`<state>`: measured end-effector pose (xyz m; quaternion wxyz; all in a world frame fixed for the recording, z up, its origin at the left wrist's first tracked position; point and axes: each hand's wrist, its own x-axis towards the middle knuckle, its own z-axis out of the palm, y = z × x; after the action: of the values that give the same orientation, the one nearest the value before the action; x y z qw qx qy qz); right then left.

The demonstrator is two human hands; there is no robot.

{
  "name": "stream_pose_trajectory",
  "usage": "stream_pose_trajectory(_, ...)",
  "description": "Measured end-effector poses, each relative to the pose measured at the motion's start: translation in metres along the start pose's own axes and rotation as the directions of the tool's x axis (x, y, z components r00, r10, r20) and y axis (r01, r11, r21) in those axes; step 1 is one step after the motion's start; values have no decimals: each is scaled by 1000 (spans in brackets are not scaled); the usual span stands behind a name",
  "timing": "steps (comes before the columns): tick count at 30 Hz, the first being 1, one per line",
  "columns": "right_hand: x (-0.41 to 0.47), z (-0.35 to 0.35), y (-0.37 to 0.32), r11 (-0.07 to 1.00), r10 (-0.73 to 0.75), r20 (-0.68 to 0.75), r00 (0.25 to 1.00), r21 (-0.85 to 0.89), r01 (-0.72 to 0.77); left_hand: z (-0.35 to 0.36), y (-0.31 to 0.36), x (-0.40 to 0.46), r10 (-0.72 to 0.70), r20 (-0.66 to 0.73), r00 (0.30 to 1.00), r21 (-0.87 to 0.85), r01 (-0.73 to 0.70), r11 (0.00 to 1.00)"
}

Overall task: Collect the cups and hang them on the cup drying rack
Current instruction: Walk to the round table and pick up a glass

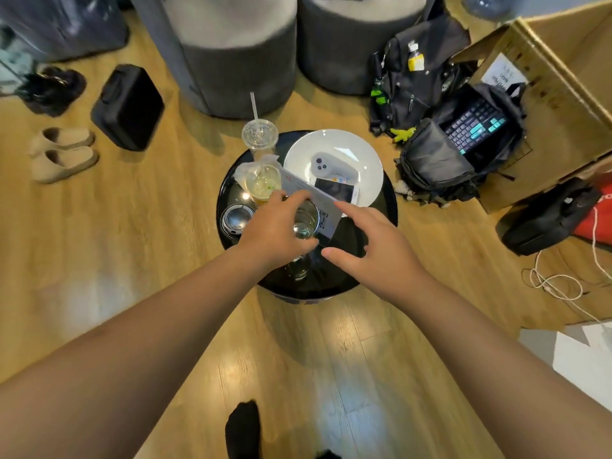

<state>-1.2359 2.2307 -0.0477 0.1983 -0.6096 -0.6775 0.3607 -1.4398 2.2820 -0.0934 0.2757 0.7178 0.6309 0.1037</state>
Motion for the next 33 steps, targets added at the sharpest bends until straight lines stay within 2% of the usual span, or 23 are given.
stream_pose_trajectory(4,-1,-45,-59,998,-67,49,997,23,66,-99,58,-32,32,-72,997,-1,-33,999)
stream_pose_trajectory(10,-28,-116,-207,942,-286,86,954,207,263,-276,148,-121,-3,-171,985,90,18,996)
stream_pose_trajectory(14,-61,-152,-323,861,-451,79,889,300,411,-387,194,-195,-42,-283,958,111,76,991)
stream_pose_trajectory(18,-102,-175,-433,734,-585,33,810,446,512,-479,229,-273,-76,-405,911,125,138,983)
stream_pose_trajectory(26,-207,-160,-619,502,-820,89,565,587,635,-600,248,-471,-176,-659,731,111,327,938)
stream_pose_trajectory(31,-321,-107,-703,371,-915,163,369,702,609,-615,234,-643,-245,-769,590,21,406,914)
stream_pose_trajectory(33,-377,-78,-728,347,-930,199,308,752,560,-607,229,-730,-301,-817,492,-76,425,902)
